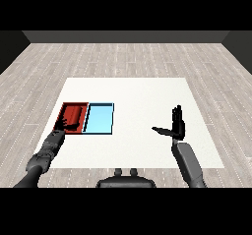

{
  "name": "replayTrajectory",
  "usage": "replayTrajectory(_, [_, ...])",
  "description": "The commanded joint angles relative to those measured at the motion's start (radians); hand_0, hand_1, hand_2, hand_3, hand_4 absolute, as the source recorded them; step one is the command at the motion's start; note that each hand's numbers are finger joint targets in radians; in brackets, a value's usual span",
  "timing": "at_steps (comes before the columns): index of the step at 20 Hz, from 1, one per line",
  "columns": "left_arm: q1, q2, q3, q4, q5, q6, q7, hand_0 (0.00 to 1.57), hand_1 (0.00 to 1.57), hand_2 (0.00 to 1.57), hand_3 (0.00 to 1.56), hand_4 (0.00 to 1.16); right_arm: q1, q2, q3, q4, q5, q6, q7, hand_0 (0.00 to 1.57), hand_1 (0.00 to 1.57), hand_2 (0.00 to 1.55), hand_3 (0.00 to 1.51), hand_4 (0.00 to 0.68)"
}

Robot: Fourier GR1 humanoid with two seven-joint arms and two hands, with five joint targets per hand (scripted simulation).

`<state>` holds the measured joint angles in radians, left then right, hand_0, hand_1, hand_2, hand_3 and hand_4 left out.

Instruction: Pick the red can and put it in the red box

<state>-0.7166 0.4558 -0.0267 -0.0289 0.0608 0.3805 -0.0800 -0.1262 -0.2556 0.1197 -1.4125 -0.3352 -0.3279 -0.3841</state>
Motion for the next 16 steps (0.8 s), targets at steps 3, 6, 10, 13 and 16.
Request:
replayTrajectory(3, [-0.045, 0.004, -0.012, -0.007, -0.019, 0.035, 0.028, 0.00, 0.00, 0.00, 0.00, 0.00, 0.002, -0.002, -0.014, -0.026, -0.010, 0.018, 0.007, 0.00, 0.00, 0.00, 0.00, 0.000])
replayTrajectory(6, [-0.023, 0.008, 0.061, -0.093, 0.050, 0.022, -0.141, 0.00, 0.00, 0.00, 0.00, 0.00, -0.006, 0.023, -0.019, 0.017, -0.013, 0.040, -0.052, 0.00, 0.00, 0.00, 0.00, 0.000])
replayTrajectory(10, [-0.019, 0.004, 0.117, -0.186, 0.102, -0.022, -0.316, 1.40, 1.40, 1.29, 0.00, 0.00, -0.030, 0.036, -0.005, 0.028, -0.009, 0.062, -0.058, 0.00, 0.00, 0.00, 0.00, 0.000])
replayTrajectory(13, [0.010, -0.016, 0.152, -0.281, 0.154, -0.161, -0.414, 0.22, 0.22, 0.00, 0.00, 0.00, 0.012, 0.017, 0.006, -0.013, -0.013, 0.106, -0.076, 0.00, 0.00, 0.00, 0.00, 0.000])
replayTrajectory(16, [0.068, -0.076, 0.156, -0.390, 0.188, -0.233, -0.493, 0.00, 0.00, 0.00, 0.00, 0.00, 0.034, 0.001, 0.020, -0.059, -0.004, 0.114, -0.056, 0.00, 0.00, 0.00, 0.00, 0.000])
